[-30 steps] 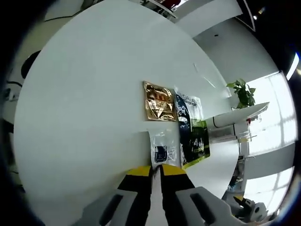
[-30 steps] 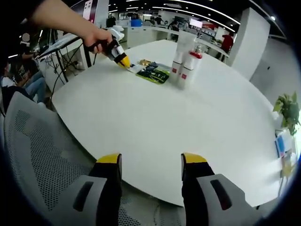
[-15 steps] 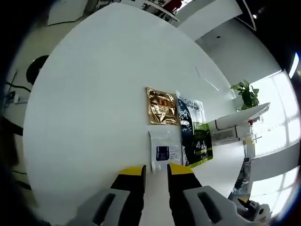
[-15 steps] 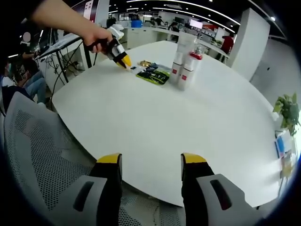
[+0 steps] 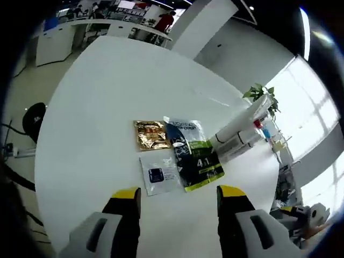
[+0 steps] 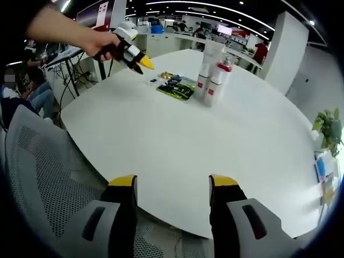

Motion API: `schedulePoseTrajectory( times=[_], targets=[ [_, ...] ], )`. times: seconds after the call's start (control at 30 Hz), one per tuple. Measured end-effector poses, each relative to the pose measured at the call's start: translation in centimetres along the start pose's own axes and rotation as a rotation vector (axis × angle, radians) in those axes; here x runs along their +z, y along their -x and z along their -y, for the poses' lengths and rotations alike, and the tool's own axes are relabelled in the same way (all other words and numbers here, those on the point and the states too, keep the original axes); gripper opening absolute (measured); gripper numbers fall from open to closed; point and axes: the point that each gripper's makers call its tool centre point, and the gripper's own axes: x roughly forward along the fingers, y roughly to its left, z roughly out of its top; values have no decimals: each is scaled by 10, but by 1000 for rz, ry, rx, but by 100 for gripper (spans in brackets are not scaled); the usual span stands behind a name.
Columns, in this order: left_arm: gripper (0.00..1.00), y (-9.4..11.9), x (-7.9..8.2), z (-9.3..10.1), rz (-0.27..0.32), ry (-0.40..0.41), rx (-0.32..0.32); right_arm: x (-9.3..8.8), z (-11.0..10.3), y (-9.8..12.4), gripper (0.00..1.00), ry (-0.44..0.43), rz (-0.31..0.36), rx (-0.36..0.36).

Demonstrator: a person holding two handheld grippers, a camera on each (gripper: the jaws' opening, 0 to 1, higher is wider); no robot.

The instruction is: Arrange the skincare products in the storage area until every visible bottle or jar stands upright without overlapping.

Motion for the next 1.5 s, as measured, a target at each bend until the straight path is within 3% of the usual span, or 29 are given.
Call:
schedulePoseTrajectory(
  times=[0.13,0.33,0.4,0.5,0.77,0.93,1.03,1.3,1.37,1.43,1.5],
  targets=[
    [61,22,-5,38,124,-59,-81,4,-3,2,53,-1,26,18],
    [70,59,-54,87,186,-206,-106,14,-14,6,61,-5,72,73],
    [76,68,-75,101,162,-229,-88,20,-18,9,63,-18,105,96],
    [79,84,-94,124,197,-247,-89,28,-22,14,68,-37,145,124],
    [80,100,-118,164,312,-340,-25,46,-25,25,80,-88,257,173],
    [81,99,-138,176,315,-378,-12,53,-18,30,79,-125,296,169],
    [81,95,-144,175,313,-342,-27,55,-19,31,79,-132,307,175],
    [84,86,-160,168,285,-363,-5,64,-4,41,77,-174,382,129],
    [86,86,-160,169,281,-403,8,66,-6,42,79,-179,388,136],
    [86,89,-152,168,327,-456,21,68,-9,43,81,-171,404,143],
    [87,90,-149,156,318,-527,69,69,-11,44,82,-159,415,150]
  ],
)
